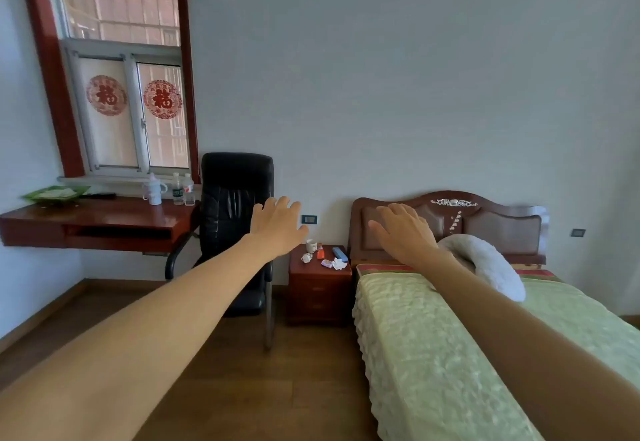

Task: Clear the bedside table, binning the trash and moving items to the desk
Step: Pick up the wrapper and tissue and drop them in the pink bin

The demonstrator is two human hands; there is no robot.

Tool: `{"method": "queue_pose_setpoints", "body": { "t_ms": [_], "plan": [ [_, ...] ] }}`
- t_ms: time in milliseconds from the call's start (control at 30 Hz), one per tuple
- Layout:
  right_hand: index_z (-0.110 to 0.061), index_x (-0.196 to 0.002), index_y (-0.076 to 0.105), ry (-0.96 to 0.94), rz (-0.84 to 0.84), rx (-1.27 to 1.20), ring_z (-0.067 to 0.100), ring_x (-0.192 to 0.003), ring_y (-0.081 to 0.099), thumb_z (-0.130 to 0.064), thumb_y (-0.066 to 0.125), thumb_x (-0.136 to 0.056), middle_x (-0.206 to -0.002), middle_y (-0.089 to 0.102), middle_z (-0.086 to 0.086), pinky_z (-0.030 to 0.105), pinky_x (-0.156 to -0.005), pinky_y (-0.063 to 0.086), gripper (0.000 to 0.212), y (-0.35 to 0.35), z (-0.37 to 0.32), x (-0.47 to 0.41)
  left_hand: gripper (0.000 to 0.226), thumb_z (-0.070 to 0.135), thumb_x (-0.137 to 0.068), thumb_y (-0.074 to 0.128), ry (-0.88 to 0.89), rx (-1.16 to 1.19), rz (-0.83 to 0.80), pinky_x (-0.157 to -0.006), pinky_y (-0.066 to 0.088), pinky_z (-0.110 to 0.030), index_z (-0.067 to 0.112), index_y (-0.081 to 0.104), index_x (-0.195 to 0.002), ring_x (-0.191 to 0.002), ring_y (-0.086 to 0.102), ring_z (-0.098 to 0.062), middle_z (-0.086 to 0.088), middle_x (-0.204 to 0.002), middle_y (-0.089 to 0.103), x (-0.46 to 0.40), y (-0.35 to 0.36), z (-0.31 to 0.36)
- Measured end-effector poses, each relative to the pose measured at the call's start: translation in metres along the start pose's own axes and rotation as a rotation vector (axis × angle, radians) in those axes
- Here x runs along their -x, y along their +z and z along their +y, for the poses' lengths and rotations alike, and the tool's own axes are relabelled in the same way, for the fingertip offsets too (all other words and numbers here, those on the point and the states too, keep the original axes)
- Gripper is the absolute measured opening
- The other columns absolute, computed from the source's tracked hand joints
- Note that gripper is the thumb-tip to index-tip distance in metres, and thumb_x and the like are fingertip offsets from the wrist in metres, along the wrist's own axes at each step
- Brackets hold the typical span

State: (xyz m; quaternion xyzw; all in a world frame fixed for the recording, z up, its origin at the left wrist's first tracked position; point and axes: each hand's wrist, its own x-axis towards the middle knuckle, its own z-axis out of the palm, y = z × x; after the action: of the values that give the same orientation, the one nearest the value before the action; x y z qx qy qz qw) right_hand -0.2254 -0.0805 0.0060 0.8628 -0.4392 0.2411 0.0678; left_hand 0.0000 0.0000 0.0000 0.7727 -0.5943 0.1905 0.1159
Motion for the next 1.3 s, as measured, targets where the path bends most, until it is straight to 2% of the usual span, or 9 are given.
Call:
{"method": "queue_pose_setpoints", "body": {
  "t_ms": [233,433,633,833,967,1300],
  "plan": [
    [-0.013,-0.132,0.046,-0.004,-0.009,0.016,0.027,-0.128,0.039,-0.040,0.037,-0.097,-0.134,0.049,0.008,0.043,-0.101,0.035,0.045,0.037,0.059,-0.090,0.052,0.043,-0.092,0.040,0.005,-0.025,0.010,-0.094,0.039,-0.043,0.014,0.041,-0.135,-0.125,0.041,-0.029,-0.009,-0.138,0.046,-0.103,0.044,0.018],
    [-0.013,-0.135,0.044,-0.007,-0.067,0.031,0.027,-0.129,0.038,-0.039,0.037,-0.097,-0.136,0.048,0.009,0.043,-0.101,0.035,0.046,0.088,0.088,-0.154,0.053,0.043,-0.093,0.039,-0.012,-0.029,-0.031,-0.098,0.036,-0.043,0.014,0.038,-0.138,-0.130,0.037,-0.030,-0.010,-0.142,0.042,-0.158,0.099,0.016],
    [-0.012,-0.127,0.049,-0.020,-0.084,0.022,0.028,-0.124,0.041,-0.035,0.038,-0.096,-0.129,0.052,0.010,0.042,-0.097,0.037,0.040,0.158,0.097,-0.229,0.052,0.042,-0.092,0.039,-0.028,-0.026,-0.050,-0.096,0.036,-0.043,0.013,0.041,-0.136,-0.128,0.038,-0.030,-0.009,-0.140,0.044,-0.225,0.159,-0.012],
    [-0.012,-0.134,0.044,-0.005,-0.089,0.010,0.027,-0.128,0.038,-0.040,0.038,-0.096,-0.136,0.047,0.010,0.043,-0.101,0.036,0.048,0.230,0.100,-0.331,0.050,0.040,-0.091,0.041,-0.029,-0.013,-0.052,-0.096,0.037,-0.042,0.014,0.042,-0.133,-0.125,0.040,-0.029,-0.008,-0.136,0.047,-0.318,0.224,-0.059],
    [-0.011,-0.134,0.044,0.029,-0.088,0.011,0.027,-0.127,0.039,-0.039,0.037,-0.096,-0.134,0.049,0.010,0.043,-0.101,0.036,0.047,0.274,0.107,-0.385,0.052,0.040,-0.092,0.041,-0.023,-0.005,-0.070,-0.096,0.038,-0.042,0.013,0.040,-0.135,-0.124,0.041,-0.030,-0.009,-0.136,0.047,-0.380,0.265,-0.083],
    [-0.012,-0.138,0.041,0.070,-0.168,0.018,0.027,-0.132,0.035,-0.040,0.037,-0.097,-0.138,0.046,0.009,0.044,-0.103,0.035,0.049,0.382,0.155,-0.494,0.055,0.041,-0.093,0.041,-0.018,0.040,-0.170,-0.101,0.035,-0.045,0.013,0.037,-0.139,-0.130,0.038,-0.030,-0.010,-0.142,0.042,-0.496,0.386,-0.099]
  ]
}}
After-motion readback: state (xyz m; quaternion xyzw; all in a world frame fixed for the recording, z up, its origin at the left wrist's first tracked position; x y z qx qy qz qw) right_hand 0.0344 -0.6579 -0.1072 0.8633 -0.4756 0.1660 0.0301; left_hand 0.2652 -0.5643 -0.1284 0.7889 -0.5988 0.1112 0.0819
